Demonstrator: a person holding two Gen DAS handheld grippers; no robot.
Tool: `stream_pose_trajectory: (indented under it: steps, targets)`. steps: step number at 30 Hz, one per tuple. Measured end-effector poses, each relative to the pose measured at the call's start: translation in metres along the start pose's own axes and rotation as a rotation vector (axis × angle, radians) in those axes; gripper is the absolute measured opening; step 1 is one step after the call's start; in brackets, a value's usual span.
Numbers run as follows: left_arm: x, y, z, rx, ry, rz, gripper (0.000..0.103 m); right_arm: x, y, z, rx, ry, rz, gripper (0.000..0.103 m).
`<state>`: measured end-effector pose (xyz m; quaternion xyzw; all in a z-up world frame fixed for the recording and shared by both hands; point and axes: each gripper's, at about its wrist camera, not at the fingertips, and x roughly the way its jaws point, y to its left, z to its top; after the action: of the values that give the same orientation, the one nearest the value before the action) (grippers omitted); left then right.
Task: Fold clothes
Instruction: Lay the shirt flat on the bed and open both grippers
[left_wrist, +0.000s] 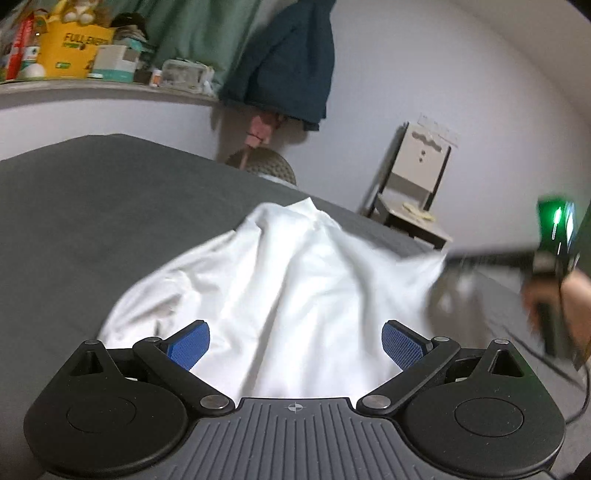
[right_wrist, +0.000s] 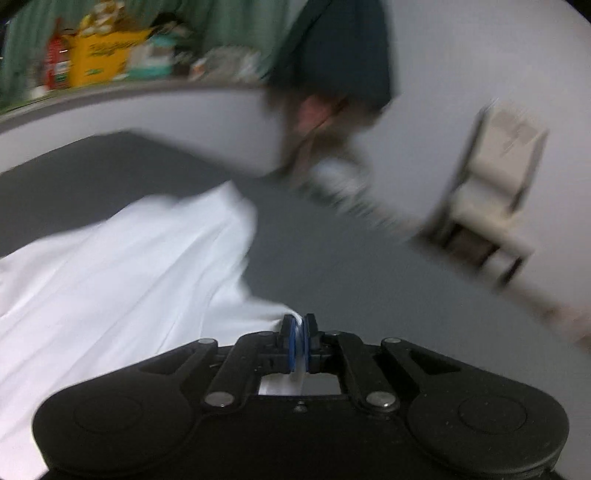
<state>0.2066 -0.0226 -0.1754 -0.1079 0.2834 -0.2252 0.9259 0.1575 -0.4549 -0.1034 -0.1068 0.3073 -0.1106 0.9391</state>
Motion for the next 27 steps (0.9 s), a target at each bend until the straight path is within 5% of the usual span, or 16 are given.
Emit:
stream_pose_trajectory:
  steps: [3, 6, 11, 13, 19, 21, 24, 27]
  targets:
    - [0.009, 0.001, -0.010, -0.043, 0.034, 0.006, 0.101, -0.001, 0.001, 0.007, -0.060, -0.008, -0.054, 0.006]
    - [0.027, 0.006, -0.027, -0.088, 0.094, 0.019, 0.101, 0.009, 0.016, -0.012, -0.095, 0.099, 0.052, 0.013]
    - [0.029, -0.009, -0.047, 0.066, 0.055, 0.060, 0.102, -0.012, 0.013, -0.053, -0.070, 0.140, 0.038, 0.059]
    - [0.033, -0.017, -0.048, 0.114, 0.073, 0.089, 0.103, -0.024, -0.003, -0.070, 0.030, 0.182, 0.026, 0.065]
    - [0.041, -0.038, -0.053, 0.253, 0.109, 0.183, 0.103, -0.036, -0.022, -0.120, 0.361, 0.311, 0.228, 0.064]
    - [0.037, -0.035, -0.051, 0.238, 0.103, 0.171, 0.103, -0.037, -0.012, -0.121, 0.315, 0.278, 0.207, 0.055]
    - [0.038, -0.034, -0.050, 0.230, 0.099, 0.162, 0.103, -0.035, -0.013, -0.115, 0.308, 0.248, 0.219, 0.009]
    - [0.040, -0.038, -0.051, 0.251, 0.102, 0.177, 0.103, -0.035, -0.025, -0.105, 0.303, 0.241, 0.246, 0.007]
